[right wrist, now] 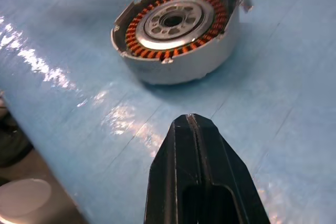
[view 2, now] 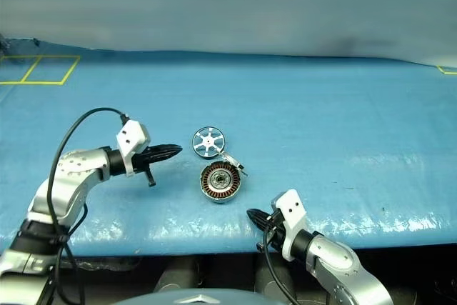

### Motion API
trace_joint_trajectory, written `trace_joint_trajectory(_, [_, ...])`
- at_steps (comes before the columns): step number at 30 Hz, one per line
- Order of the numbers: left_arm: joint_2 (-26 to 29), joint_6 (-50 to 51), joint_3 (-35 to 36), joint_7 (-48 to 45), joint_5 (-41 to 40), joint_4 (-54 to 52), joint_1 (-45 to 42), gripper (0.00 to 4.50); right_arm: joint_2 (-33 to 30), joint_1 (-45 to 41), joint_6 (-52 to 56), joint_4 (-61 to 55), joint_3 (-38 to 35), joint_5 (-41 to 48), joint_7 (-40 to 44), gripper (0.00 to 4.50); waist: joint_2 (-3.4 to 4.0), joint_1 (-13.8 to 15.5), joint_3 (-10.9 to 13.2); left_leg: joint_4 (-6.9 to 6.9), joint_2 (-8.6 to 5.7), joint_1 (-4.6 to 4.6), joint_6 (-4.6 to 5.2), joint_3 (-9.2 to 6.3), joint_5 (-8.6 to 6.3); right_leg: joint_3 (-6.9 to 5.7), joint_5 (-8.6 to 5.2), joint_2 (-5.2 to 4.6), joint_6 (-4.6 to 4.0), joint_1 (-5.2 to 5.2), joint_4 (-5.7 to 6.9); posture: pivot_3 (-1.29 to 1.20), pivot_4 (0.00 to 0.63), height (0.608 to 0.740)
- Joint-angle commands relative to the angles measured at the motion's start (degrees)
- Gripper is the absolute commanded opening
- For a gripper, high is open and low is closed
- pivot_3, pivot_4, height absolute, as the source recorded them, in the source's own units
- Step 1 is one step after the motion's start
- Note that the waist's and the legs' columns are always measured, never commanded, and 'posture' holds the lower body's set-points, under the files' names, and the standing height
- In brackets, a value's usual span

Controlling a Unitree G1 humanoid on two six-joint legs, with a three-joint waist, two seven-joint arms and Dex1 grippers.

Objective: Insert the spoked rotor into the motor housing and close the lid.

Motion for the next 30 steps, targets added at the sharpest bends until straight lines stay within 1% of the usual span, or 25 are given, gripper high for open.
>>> trace_joint_trajectory(1, [-0.4,-5.3,-2.5,-4.2,2.6,5.8,-4.5,0.0,0.2,-0.6,-11.2,3.0,2.0,-7.9,-1.4,0.01,0.0,-0.1,0.0,-0.02,0.0,0.01,0.0,0.03,0.0,0.04,0.01,0.0,0.01,-0.01,0.0,0.0,0.15,0.74])
trace_joint_trajectory(4, [-1.1,-9.1,-4.9,-7.4,4.8,11.4,-8.9,0.0,0.7,-1.3,-17.5,6.4,3.7,-13.1,-3.0,0.01,0.0,-0.1,0.0,-0.07,0.01,0.0,0.0,0.01,0.0,0.02,0.01,0.02,0.02,-0.04,0.01,0.0,0.15,0.74])
trace_joint_trajectory(11, [-2.5,-15.7,-8.1,-11.0,9.8,20.5,-15.9,0.0,2.2,-1.8,-20.0,8.8,5.5,-15.5,-3.4,0.01,-0.01,-0.1,0.0,0.01,0.01,0.01,0.02,0.01,0.01,0.06,0.02,0.05,0.02,0.01,0.05,0.0,0.15,0.74])
trace_joint_trajectory(14, [-2.9,-17.0,-8.6,-12.7,10.5,22.3,-18.0,0.56,2.7,-2.1,-19.9,9.2,5.3,-16.1,-4.0,0.0,-0.01,0.0,0.0,0.05,0.0,0.01,0.03,0.01,0.01,0.06,0.02,0.05,0.02,0.03,0.06,0.0,0.15,0.74])
trace_joint_trajectory(18, [-3.5,-20.0,-8.9,-13.6,12.0,23.9,-19.9,1.85,3.1,-2.3,-18.9,9.2,5.1,-15.8,-4.2,0.0,-0.01,0.0,0.0,0.04,0.0,0.01,0.03,-0.01,0.01,0.07,0.03,0.06,0.04,0.03,0.06,0.0,0.15,0.74])
trace_joint_trajectory(25, [-4.3,-23.7,-10.7,-15.2,15.0,26.8,-21.7,1.85,3.8,-2.7,-18.1,9.4,5.6,-16.0,-4.3,0.0,-0.01,-0.1,0.0,0.08,0.0,0.02,0.05,-0.01,0.02,0.08,0.04,0.07,0.05,0.05,0.11,0.0,0.15,0.74])
trace_joint_trajectory(30, [-5.5,-25.9,-11.7,-13.9,17.5,30.8,-23.9,1.85,4.1,-3.0,-17.8,9.5,5.6,-16.0,-4.1,0.0,-0.01,0.0,0.0,0.1,0.0,0.02,0.06,-0.01,0.03,0.08,0.06,0.08,0.08,0.06,0.12,0.0,0.15,0.74])
